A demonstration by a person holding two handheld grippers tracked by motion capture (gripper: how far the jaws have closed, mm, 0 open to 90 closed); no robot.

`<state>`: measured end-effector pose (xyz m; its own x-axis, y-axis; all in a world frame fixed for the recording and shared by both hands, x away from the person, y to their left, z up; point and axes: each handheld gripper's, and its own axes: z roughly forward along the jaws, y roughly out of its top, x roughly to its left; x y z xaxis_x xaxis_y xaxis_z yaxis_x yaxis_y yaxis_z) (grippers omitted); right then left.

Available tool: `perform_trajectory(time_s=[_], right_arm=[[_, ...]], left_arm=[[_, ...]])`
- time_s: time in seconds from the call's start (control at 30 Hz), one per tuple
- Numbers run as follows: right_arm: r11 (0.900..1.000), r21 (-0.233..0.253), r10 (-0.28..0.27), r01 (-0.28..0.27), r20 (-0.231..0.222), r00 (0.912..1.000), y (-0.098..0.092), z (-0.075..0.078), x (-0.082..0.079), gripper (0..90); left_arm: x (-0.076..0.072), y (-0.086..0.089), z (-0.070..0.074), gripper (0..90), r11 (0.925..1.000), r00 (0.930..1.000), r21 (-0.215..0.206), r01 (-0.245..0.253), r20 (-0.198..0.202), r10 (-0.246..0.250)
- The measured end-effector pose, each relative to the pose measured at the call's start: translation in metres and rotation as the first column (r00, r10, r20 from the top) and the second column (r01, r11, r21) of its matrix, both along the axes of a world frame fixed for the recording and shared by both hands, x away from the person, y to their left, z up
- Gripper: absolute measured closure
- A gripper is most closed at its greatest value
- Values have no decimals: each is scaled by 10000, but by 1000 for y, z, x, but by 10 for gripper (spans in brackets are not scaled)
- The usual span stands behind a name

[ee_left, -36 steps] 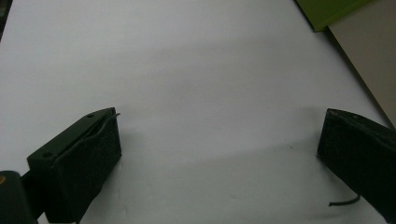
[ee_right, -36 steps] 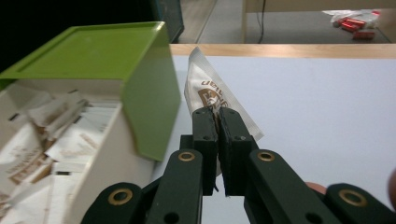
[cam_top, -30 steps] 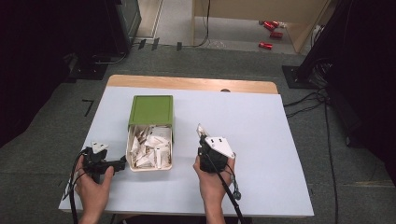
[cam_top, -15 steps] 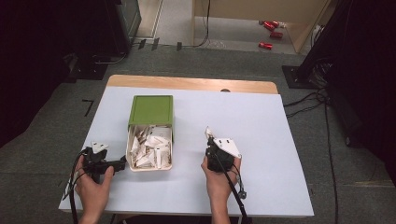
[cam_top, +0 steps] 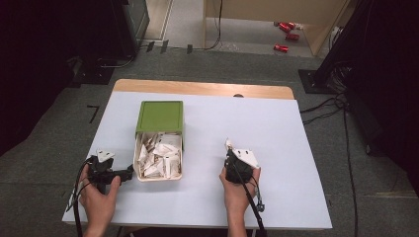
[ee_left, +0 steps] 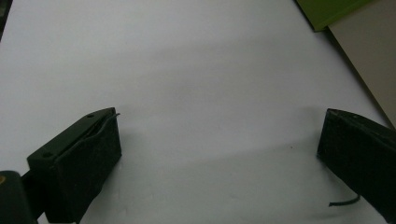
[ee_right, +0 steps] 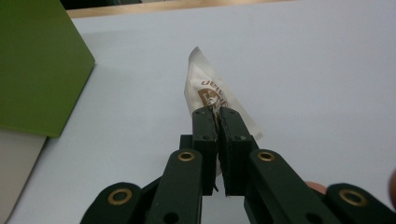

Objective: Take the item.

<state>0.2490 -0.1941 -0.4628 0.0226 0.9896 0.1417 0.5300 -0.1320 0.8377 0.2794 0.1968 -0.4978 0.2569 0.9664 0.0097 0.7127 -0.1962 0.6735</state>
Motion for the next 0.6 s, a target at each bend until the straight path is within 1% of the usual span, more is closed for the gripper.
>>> perform_trajectory(time_s=[0.07, 0.13, 0.2, 0.23, 0.27, 0.3, 0.47, 0.6], right_arm=[[10000, -48, 40, -41, -178, 9998, 2, -7, 1, 874], [9999, -103, 65, -67, -236, 9997, 3, -9, 1, 874], [9995, -162, 251, -256, -345, 9991, 7, -16, 3, 872], [9995, -162, 251, -256, -345, 9991, 7, -16, 3, 872], [9992, -187, 340, -349, -455, 9984, 9, -20, 3, 872], [9992, -187, 340, -349, -455, 9984, 9, -20, 3, 872], [9983, -204, 523, -540, -765, 9957, 14, -29, 6, 868], [9978, -226, 608, -629, -850, 9945, 17, -34, 7, 849]], left_arm=[[0, 0, 0, 0, 10000, 10000, 2, 2, 0, -2], [0, 0, 0, 0, 10000, 10000, 0, 3, 2, -3], [0, 0, 0, 0, 10000, 10000, 1, 1, 4, -1], [0, 0, 0, 0, 10000, 10000, 1, 3, 2, -3], [0, 0, 0, 0, 10000, 10000, -2, -1, 3, 1], [0, 0, 0, 0, 10000, 10000, 1, 2, 2, -2], [0, 0, 0, 0, 10000, 10000, 0, 3, 0, -3], [0, 0, 0, 0, 10000, 10000, 0, 2, 3, -2]])
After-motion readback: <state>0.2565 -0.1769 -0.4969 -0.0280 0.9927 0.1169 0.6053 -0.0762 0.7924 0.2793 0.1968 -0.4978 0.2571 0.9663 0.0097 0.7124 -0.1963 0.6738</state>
